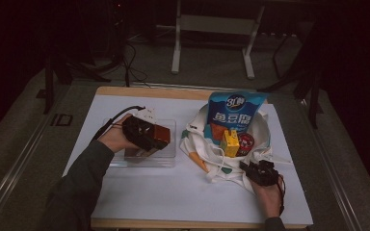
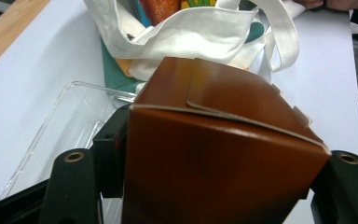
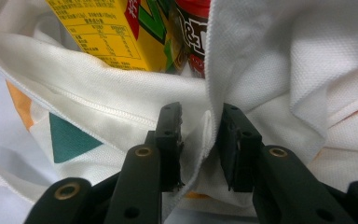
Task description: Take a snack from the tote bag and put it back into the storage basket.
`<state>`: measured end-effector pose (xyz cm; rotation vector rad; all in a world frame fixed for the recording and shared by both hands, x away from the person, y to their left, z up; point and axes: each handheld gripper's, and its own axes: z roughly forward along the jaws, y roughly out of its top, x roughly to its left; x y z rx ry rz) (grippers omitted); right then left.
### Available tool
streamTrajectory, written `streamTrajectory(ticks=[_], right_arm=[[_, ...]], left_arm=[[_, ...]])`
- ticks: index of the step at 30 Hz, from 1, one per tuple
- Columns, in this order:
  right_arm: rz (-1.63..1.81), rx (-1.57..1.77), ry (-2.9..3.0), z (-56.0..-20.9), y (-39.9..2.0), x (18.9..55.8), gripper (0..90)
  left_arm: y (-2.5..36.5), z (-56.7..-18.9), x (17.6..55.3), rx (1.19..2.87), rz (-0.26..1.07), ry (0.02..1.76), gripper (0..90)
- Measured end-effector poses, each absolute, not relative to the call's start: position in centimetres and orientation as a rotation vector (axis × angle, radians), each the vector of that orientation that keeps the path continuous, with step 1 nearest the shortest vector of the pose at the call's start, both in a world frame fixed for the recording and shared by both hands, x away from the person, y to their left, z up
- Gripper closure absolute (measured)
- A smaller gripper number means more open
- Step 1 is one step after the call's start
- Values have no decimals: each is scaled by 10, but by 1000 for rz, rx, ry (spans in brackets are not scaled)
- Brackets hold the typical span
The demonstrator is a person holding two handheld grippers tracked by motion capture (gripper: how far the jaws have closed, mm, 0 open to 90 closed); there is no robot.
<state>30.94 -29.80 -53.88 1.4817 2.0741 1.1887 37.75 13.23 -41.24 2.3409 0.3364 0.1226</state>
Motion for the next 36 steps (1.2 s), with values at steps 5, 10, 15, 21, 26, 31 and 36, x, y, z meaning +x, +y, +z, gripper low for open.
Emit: streamTrajectory(ticks=[5,10,15,21,26,31,36], right_arm=[[1189,1481,2074,-539,-298,309,703],[1189,1479,2074,-539,-298,309,703],[1189,1480,2075,-539,-298,309,703],[1190,1479,2074,-539,-298,310,703],[1191,1480,2074,-539,-298,310,703],[1191,1481,2074,-539,-298,309,703],[1190,1479,2075,-539,-298,310,703]], left_arm=[[125,-416,378,2358,99,322,345],[123,-420,380,2359,76,330,341],[120,-424,381,2383,59,338,341],[116,-437,381,2493,60,347,351],[115,-443,381,2510,52,369,338],[115,-444,382,2487,19,384,311],[112,-445,381,2489,18,381,278]])
